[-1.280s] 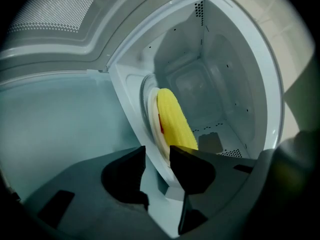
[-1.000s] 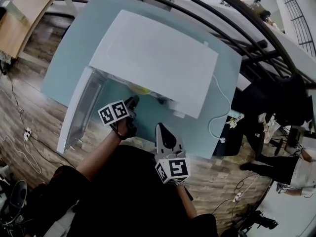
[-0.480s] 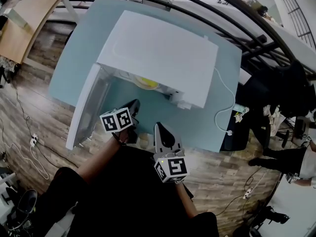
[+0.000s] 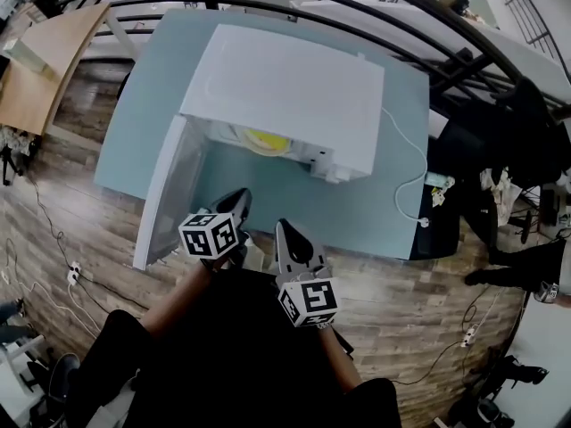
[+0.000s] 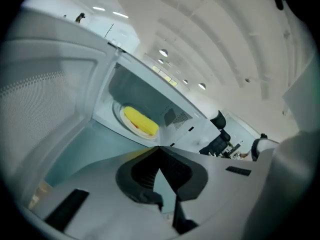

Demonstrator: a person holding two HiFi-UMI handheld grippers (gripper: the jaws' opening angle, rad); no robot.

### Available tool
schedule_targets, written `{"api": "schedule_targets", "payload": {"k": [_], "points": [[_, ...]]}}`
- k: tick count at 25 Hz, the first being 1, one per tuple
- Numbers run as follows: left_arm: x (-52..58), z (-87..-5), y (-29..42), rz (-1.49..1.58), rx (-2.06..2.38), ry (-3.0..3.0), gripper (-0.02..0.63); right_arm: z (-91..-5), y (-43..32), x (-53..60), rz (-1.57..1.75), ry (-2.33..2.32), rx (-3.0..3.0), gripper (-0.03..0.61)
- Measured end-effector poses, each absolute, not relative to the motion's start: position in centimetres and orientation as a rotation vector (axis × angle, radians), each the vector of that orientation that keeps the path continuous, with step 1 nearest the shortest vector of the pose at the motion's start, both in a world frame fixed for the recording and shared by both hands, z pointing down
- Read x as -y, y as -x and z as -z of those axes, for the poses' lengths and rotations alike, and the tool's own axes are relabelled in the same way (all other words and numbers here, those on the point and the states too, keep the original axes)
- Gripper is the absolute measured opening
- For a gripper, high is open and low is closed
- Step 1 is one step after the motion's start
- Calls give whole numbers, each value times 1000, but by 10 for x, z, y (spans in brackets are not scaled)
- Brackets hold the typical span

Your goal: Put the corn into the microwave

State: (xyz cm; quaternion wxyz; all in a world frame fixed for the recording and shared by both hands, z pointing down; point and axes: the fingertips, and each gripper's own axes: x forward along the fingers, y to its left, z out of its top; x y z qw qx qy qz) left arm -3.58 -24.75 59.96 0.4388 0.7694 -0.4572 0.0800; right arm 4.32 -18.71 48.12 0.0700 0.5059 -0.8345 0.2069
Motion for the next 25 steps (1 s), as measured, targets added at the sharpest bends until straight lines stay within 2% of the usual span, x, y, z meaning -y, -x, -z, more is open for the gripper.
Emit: {"api": "schedule_targets", "payload": {"k": [14, 25], "points": [[215, -517, 59, -285, 1211, -2329, 3, -470, -25, 173, -578, -1580, 2520, 9], [197, -456, 88, -134, 1324, -2447, 3, -452, -32, 164, -509, -1664, 2504, 9]]}}
